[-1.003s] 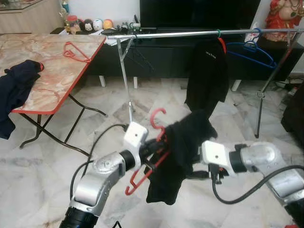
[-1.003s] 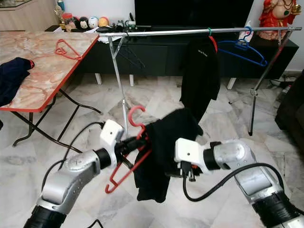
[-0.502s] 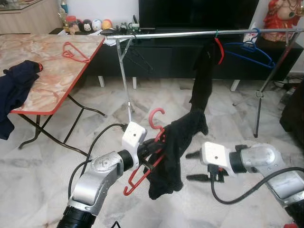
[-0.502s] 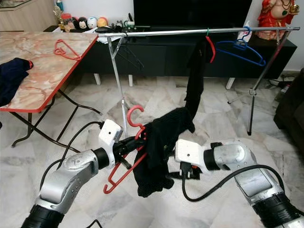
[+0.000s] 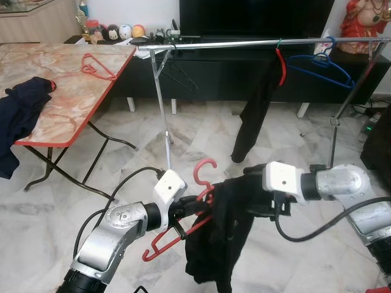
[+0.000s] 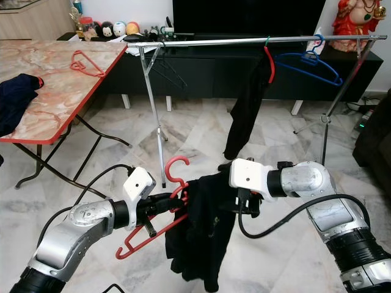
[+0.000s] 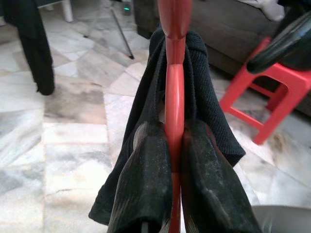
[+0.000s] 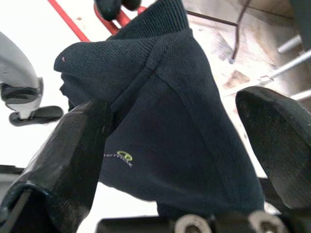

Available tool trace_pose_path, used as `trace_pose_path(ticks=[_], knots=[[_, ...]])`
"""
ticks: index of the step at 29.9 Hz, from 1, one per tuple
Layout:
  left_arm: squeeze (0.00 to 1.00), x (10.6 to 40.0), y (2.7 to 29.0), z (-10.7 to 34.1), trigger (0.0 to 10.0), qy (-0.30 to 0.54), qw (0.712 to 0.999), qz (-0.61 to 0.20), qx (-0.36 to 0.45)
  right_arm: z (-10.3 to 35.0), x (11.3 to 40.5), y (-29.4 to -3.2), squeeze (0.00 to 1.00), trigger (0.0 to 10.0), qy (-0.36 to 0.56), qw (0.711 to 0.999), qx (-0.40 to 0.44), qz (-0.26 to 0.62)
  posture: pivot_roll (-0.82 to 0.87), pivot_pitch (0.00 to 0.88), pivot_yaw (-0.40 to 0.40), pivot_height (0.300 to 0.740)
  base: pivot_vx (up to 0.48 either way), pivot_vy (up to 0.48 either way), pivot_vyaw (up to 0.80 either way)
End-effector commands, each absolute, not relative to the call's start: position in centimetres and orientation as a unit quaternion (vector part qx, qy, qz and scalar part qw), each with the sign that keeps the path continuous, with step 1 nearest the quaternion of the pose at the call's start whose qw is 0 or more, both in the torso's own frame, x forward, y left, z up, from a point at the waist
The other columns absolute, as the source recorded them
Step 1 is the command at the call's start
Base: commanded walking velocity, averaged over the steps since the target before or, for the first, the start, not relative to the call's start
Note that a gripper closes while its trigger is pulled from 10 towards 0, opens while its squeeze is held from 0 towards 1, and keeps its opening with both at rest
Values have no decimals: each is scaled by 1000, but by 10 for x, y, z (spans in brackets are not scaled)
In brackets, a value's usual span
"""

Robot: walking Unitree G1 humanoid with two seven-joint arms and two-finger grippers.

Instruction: Hang hanger

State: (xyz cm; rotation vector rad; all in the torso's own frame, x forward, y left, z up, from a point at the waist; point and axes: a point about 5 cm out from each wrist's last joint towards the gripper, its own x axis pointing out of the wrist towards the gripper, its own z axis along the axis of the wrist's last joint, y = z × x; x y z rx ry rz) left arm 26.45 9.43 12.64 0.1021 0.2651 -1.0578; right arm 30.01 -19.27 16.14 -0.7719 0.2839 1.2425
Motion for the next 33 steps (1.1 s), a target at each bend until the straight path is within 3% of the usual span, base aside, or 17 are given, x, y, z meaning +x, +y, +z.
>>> trace_pose_path(ticks=[1,12,19,25,33], knots=[[0,263,87,140,10000,99,840,-531,53,161,300,-194,0,10000,130,723,-356,578,-68,0,-18,740,0,0,0],[0,254,75,139,10000,102,799,-588,79,156,307,-190,0,10000,131,712,-350,594,-65,0,-24,740,0,0,0],[0,249,63,141,10000,92,763,-631,107,150,300,-185,0,10000,143,688,-319,636,-71,0,-26,740,0,0,0],[0,251,60,143,10000,83,756,-638,118,144,291,-187,0,10000,173,660,-296,669,-71,0,-28,740,0,0,0],[0,251,61,142,10000,83,755,-639,121,140,289,-190,0,10000,188,653,-289,675,-69,0,-28,740,0,0,0]])
